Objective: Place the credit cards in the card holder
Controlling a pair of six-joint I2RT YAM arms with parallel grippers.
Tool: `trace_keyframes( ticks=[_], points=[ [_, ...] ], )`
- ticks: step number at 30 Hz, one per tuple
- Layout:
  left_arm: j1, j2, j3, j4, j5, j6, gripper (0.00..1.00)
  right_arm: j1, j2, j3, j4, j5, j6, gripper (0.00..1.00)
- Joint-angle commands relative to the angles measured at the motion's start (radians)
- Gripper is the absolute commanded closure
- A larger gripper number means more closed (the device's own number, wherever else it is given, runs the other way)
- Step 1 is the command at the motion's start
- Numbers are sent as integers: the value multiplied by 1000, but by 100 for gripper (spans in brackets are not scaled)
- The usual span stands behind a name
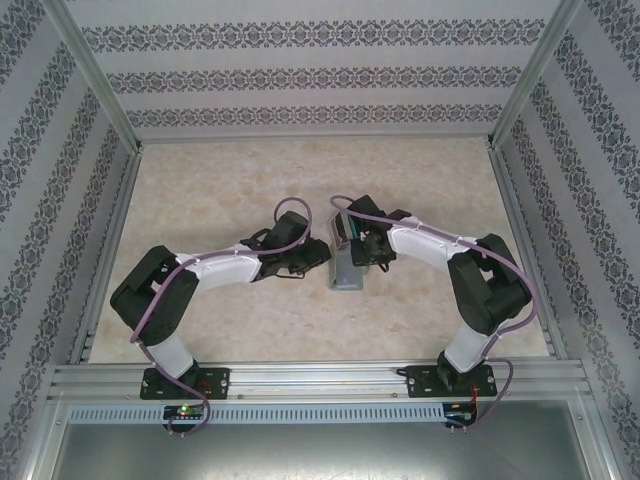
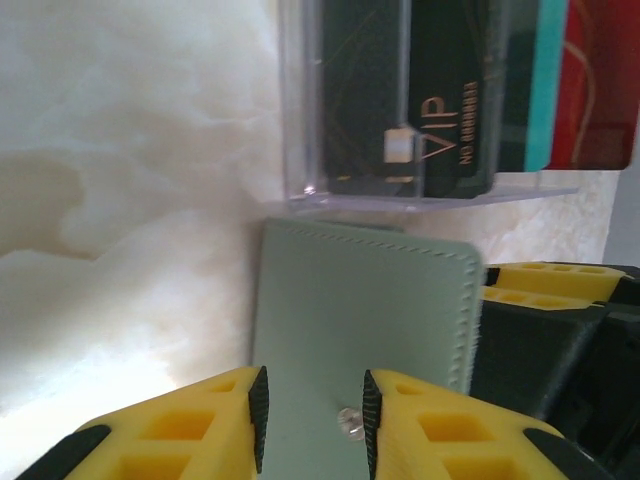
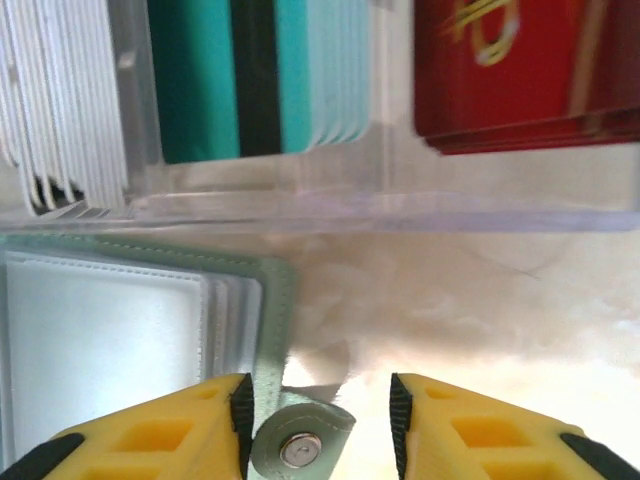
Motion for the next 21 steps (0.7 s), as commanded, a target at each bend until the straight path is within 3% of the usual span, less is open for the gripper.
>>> trace_keyframes(
  ticks=[1,8,17,21],
  points=[
    [-16,34,45,-26,27,45,66,-23,-28,-31,-4,-17,-2,68],
    [-37,121,122,-36,61,59,67,-78,-52,-70,34,-93,-1,80],
    [-53,205,186,-95,66,72,70,-104,-80,-75,12,-88,-8,74],
    [-59,218,189,-104,55,66,71,-119,-103,-90,8,-129,-2,75]
  ],
)
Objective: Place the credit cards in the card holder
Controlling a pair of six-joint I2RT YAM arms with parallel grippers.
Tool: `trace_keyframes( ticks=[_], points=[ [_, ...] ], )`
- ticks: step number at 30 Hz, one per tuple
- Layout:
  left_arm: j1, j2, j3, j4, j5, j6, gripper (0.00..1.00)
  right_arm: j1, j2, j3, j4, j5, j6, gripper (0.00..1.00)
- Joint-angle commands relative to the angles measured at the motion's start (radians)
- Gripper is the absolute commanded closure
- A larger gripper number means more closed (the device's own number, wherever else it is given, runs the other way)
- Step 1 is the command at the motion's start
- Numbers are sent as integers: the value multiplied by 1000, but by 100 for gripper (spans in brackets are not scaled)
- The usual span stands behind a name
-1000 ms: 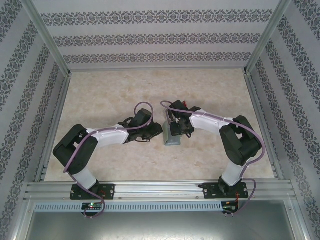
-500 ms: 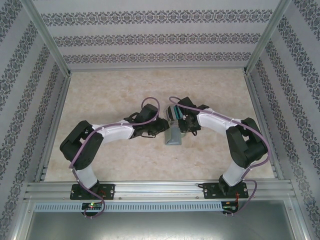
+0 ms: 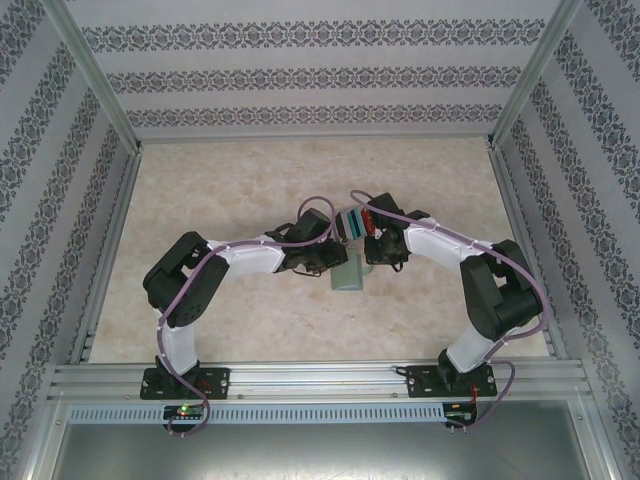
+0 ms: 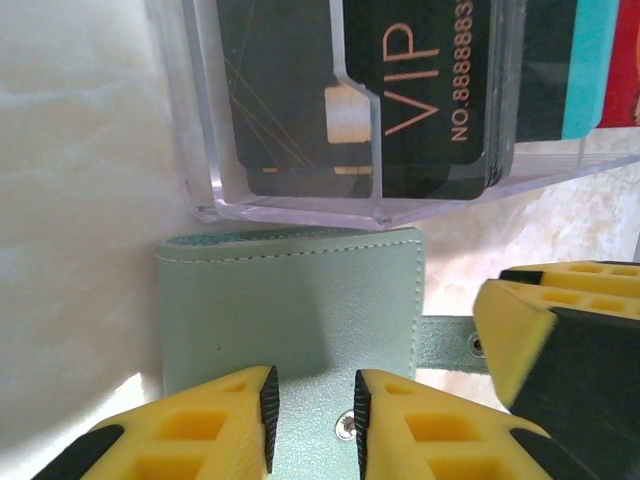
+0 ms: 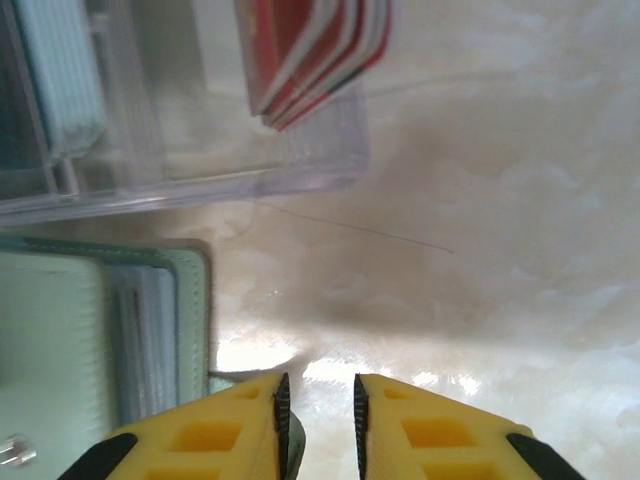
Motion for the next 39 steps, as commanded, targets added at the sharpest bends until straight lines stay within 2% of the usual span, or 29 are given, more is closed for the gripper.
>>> trace_keyframes(
  ticks=[1,11,20,25,26,29,37,39],
  points=[
    [-16,19,11,-46,-2,19,71,-19,-40,-23,-16,-42,1,76],
    [-20,32,13,-43,-2,17,71,-27,-49,-49,-19,-127,2,75],
    [-23,38,20,-41,3,17,71,-34,-133,-47,-23,-113,19,71],
    [-24,41,19,-33,5,12,71,-40,-97,-45,-18,-163,19,75],
    [-24,41,19,-31,5,11,71,-39,-92,-44,-18,-176,20,74],
    [-24,41,19,-29,8,9,71,-31,-88,-41,-10,-192,27,58],
    [-26,39,16,-21,11,6,72,4,-17,-2,-18,-195,31,61],
    [-25,41,15,-16,12,5,71,13,-2,7,-18,-193,25,59]
  ],
)
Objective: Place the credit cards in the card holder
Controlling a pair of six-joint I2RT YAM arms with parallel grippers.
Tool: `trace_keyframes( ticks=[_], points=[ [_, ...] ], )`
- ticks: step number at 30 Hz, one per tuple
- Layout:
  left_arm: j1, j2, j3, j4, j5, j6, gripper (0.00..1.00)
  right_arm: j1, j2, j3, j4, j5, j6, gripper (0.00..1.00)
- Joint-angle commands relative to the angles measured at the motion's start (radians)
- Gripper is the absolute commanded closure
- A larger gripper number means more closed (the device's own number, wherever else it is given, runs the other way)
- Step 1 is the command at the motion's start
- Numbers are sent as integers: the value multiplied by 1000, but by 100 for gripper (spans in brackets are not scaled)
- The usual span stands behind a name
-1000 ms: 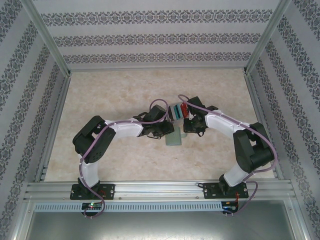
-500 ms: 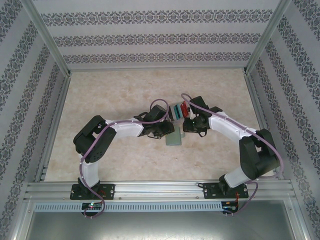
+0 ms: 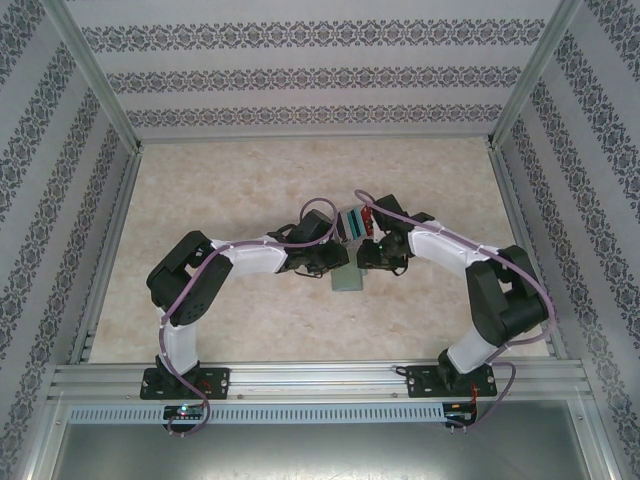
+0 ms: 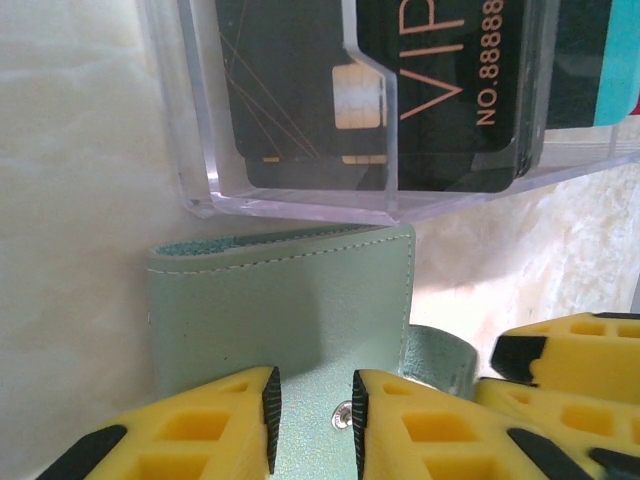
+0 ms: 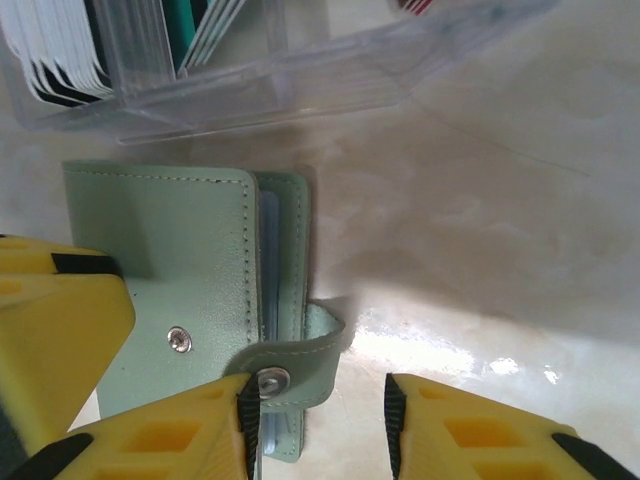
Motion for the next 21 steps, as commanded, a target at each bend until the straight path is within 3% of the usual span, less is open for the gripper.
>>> trace_keyframes(
  ticks=[1,9,15,21],
  points=[
    [-20,23,6,-16,8,5,71,18,23,32,-10,-3,0,58],
    [-19,13,-4,1,3,-3,72,42,-10,64,-19,0,12,52],
    [-20,-23,-48,63,-18,-19,74,53,13,53,-3,27,29,57],
    [-20,-90,-109,120,-58,-35,72,74,47,90,-43,81,7,55]
  ],
)
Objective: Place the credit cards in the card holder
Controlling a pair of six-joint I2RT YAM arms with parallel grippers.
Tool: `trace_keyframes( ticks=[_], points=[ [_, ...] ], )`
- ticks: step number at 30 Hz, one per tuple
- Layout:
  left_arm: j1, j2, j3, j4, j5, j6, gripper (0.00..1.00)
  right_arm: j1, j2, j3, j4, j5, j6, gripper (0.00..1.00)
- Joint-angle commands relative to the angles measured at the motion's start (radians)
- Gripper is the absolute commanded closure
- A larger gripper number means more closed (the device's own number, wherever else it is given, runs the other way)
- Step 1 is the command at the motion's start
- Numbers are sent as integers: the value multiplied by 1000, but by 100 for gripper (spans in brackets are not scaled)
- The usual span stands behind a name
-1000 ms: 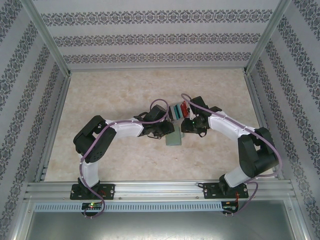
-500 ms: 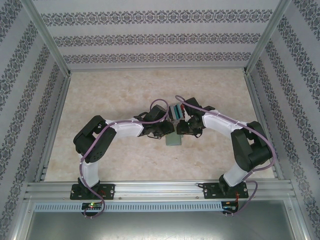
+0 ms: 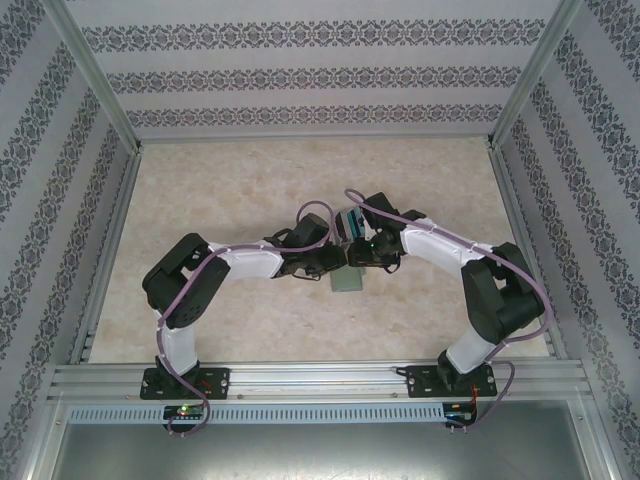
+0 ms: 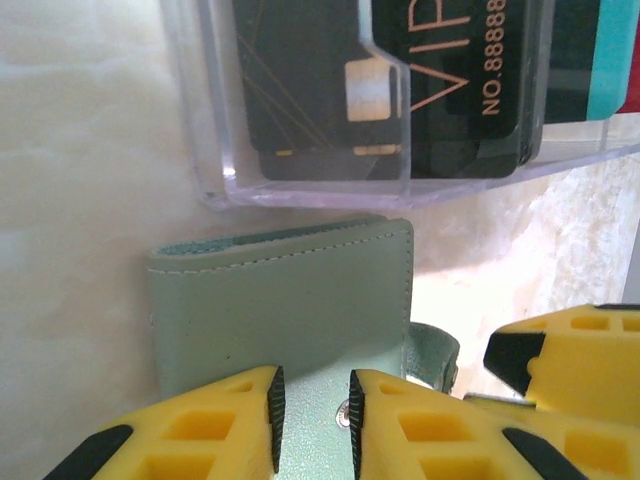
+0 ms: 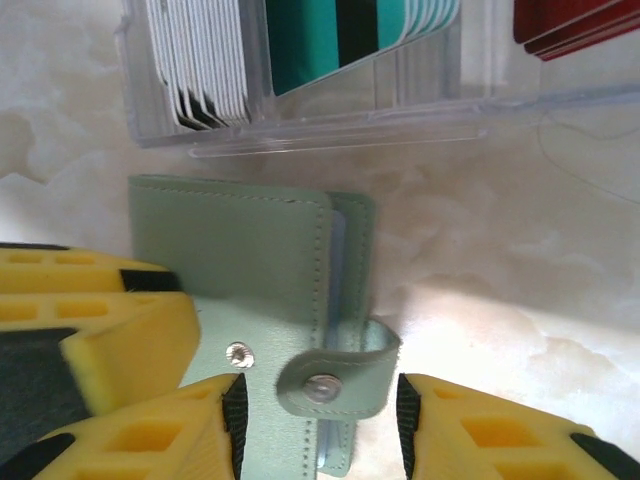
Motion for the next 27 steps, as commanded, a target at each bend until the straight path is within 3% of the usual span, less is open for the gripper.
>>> trace_keyframes(
  ticks=[1,6,15,19,24,27],
  points=[
    [-16,-66,-35,31,-45,-17,71,22,31,43,-43,66,-10,55],
    [-16,-112,-56,25,-64,-2,67,48,58,81,-80,105,-25,54],
    [-3,-227,-159,-15,-195,-45,70,92,104,120,-119,170,-44,53],
    [4,-222,-165,-12,-178,-51,70,100,122,132,-131,201,-55,60],
    [4,-197,-144,-3,-146,-43,70,108,112,137,-137,235,-55,74],
    [4,-178,-127,-4,-126,-36,70,109,95,132,-140,249,-54,75]
  ],
)
